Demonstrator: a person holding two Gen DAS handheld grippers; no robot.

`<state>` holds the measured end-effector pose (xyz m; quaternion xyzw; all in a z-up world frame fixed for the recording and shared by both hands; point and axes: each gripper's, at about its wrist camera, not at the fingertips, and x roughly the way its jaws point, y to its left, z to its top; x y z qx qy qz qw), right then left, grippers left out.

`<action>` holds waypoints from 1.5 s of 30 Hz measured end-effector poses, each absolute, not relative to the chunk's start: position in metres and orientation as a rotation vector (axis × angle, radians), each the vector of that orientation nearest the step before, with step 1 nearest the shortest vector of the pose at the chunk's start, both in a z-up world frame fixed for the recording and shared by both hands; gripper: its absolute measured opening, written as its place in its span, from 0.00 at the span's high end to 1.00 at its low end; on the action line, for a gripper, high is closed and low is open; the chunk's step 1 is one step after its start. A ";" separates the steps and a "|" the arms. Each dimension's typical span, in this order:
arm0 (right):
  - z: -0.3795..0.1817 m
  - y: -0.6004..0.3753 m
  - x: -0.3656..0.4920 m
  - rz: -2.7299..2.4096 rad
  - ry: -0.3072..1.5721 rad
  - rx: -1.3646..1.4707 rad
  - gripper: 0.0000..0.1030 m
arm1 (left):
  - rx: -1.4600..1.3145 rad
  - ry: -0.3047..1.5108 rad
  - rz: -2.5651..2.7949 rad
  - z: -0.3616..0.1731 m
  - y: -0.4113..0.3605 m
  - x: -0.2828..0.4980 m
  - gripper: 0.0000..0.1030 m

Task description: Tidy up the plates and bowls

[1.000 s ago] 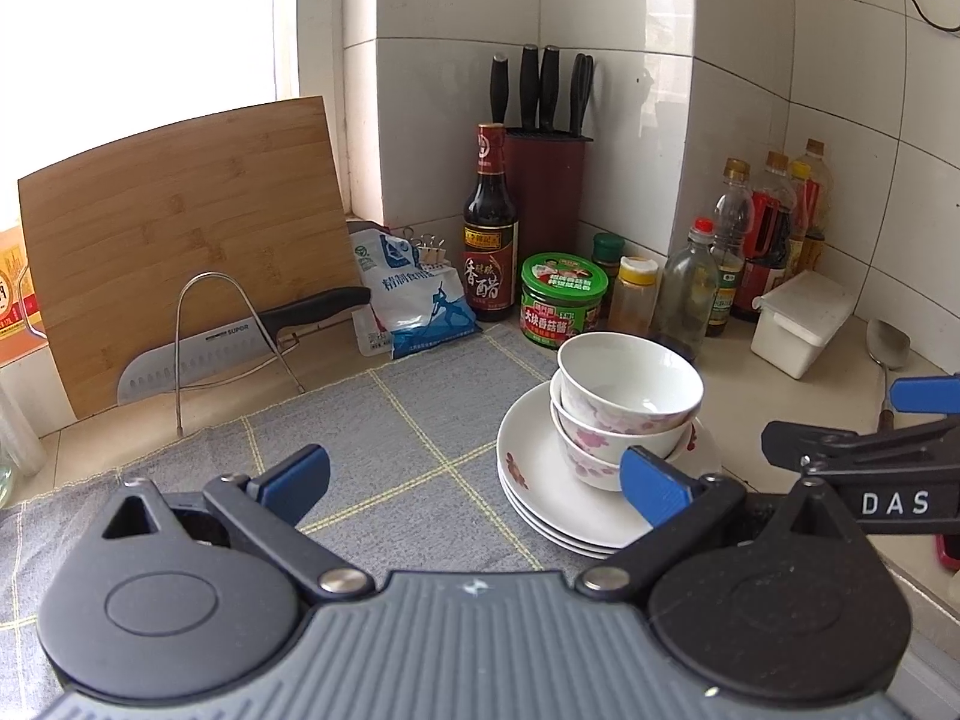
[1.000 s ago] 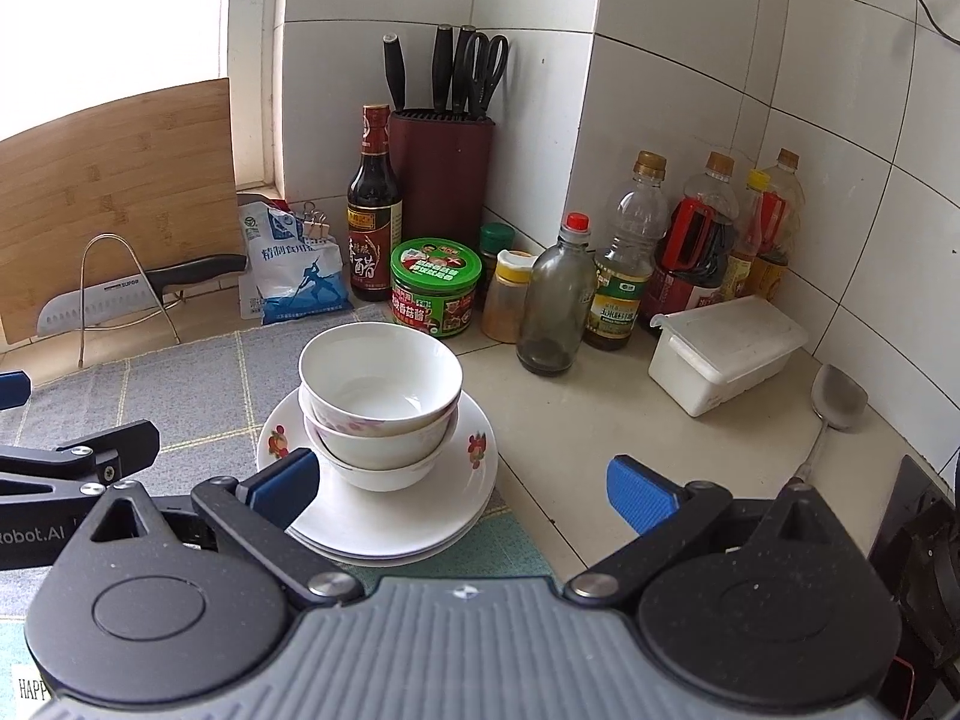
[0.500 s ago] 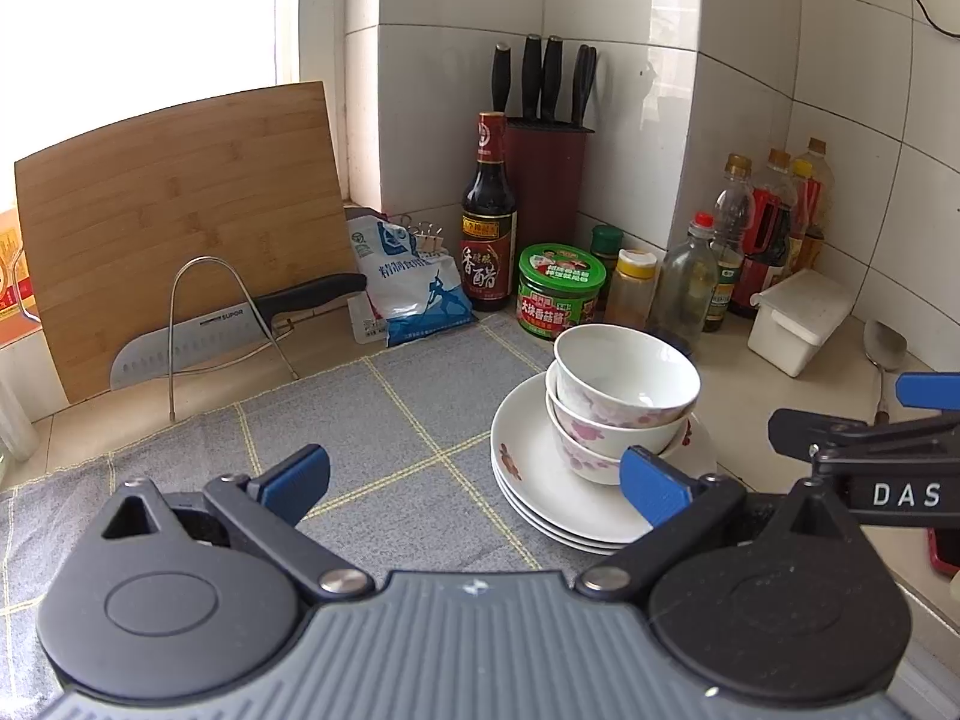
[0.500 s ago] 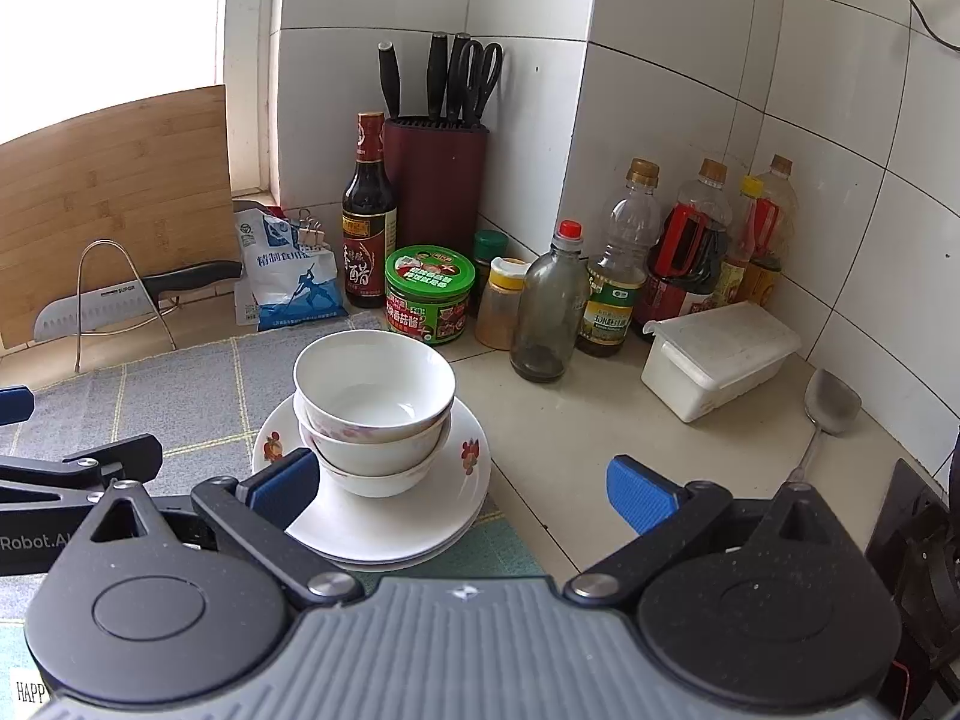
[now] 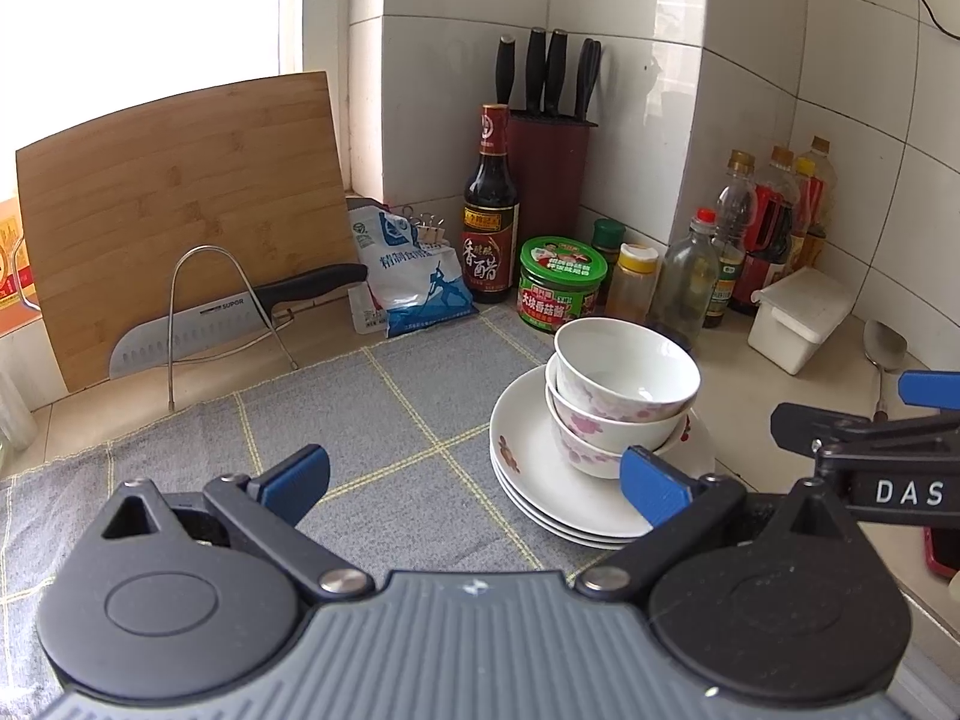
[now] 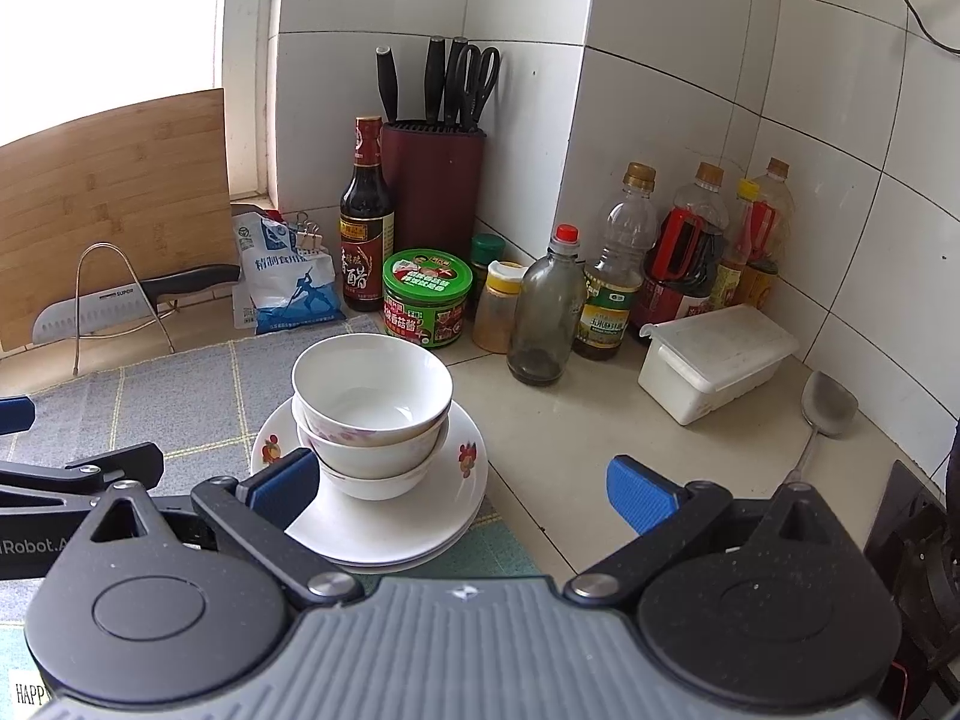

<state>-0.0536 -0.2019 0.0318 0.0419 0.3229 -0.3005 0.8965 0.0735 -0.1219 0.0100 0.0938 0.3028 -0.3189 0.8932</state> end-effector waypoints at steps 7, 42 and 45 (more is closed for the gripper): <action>0.032 -0.202 -0.054 -0.620 0.670 0.082 0.00 | 0.194 0.634 -0.653 0.010 -0.121 0.073 0.01; 0.036 -0.201 -0.056 -0.627 0.656 0.079 0.00 | 0.193 0.639 -0.657 0.011 -0.122 0.072 0.01; 0.036 -0.202 -0.056 -0.627 0.655 0.079 0.00 | 0.191 0.640 -0.658 0.011 -0.122 0.073 0.01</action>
